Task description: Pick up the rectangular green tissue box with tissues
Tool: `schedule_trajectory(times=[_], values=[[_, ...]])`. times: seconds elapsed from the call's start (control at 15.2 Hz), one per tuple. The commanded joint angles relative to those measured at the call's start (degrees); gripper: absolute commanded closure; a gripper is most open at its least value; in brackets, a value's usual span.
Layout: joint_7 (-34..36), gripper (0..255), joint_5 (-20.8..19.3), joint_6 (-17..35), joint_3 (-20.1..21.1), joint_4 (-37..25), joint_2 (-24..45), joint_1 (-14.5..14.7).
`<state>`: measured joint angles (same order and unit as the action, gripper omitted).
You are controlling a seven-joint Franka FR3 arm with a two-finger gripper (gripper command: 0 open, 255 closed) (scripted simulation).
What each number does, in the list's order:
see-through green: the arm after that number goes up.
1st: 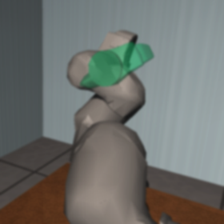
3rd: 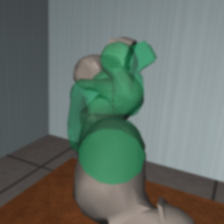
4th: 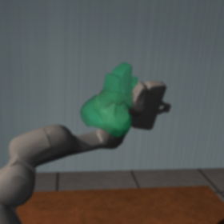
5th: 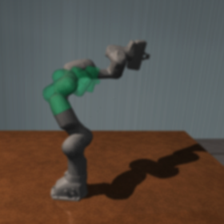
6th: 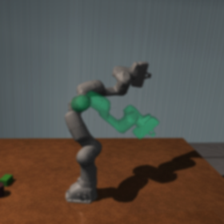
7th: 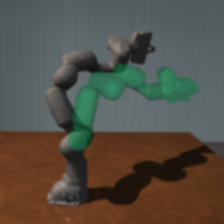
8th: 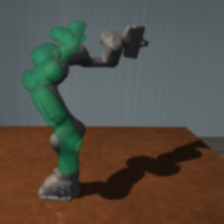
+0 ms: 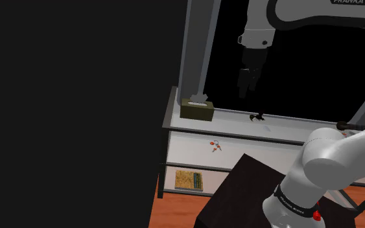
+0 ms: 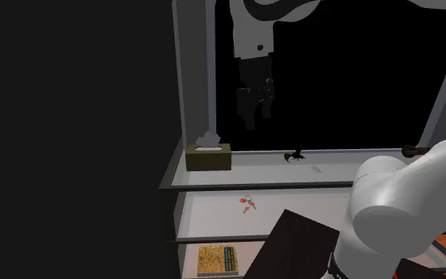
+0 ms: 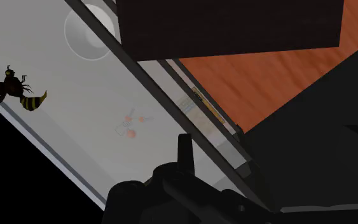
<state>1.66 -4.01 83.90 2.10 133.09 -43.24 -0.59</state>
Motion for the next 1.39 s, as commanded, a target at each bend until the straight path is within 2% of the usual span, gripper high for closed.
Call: schedule_trajectory(times=[0.0, 0.66, 1.32], values=[[0.00, 0, 0.00, 0.00, 0.00, 0.00, 0.00, 0.00], [-8.87, 0, -13.41, 12.99, -0.88, -4.13, 17.92, -1.06], [-13.43, 0, -27.30, 22.53, -0.66, -14.33, 37.51, -2.51]])
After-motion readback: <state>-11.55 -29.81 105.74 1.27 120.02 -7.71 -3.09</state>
